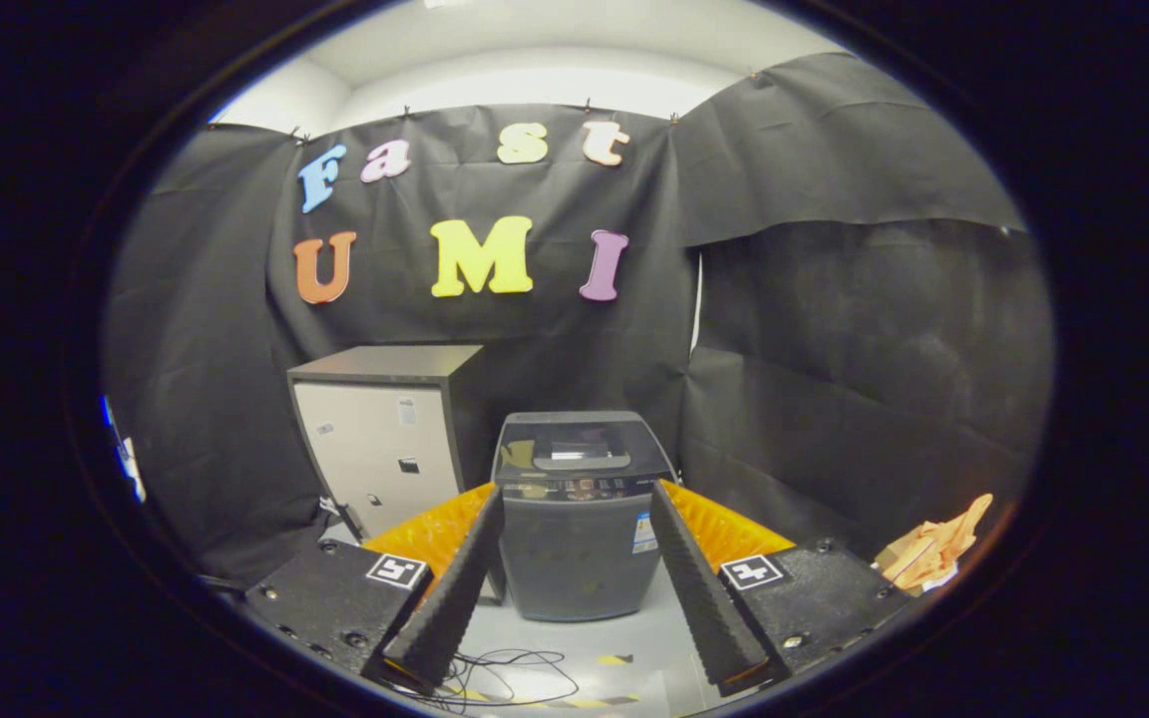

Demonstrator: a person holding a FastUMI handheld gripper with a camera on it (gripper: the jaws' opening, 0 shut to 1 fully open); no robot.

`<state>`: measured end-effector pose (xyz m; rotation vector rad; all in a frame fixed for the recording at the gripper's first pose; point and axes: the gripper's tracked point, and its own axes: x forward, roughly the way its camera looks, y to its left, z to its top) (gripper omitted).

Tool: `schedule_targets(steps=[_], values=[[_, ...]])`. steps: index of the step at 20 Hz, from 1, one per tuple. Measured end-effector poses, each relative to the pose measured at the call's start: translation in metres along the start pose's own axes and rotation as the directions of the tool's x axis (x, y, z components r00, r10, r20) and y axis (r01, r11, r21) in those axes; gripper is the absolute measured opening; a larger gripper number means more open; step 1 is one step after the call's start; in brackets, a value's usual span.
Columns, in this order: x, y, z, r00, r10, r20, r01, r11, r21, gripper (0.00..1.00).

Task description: Put the clothes into the washing machine and then close the washing machine lid.

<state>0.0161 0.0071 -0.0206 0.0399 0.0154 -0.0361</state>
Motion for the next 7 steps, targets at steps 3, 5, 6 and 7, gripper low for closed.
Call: schedule_targets(steps=[3,5,6,7], values=[[-0.0061,-0.0013,0.0000,1.000,-0.001,0.006,0.001,1.000,-0.012,0.93],[-0.0079,-0.0010,-0.0003,1.000,-0.004,0.010,0.004,1.000,-0.012,0.93],[-0.0072,-0.0007,-0.0032,1.000,-0.004,0.008,0.004,1.000,-0.009,0.93],[-0.0080,0.0007,-0.0050,1.000,-0.003,0.007,0.003,1.000,-0.008,0.93]])
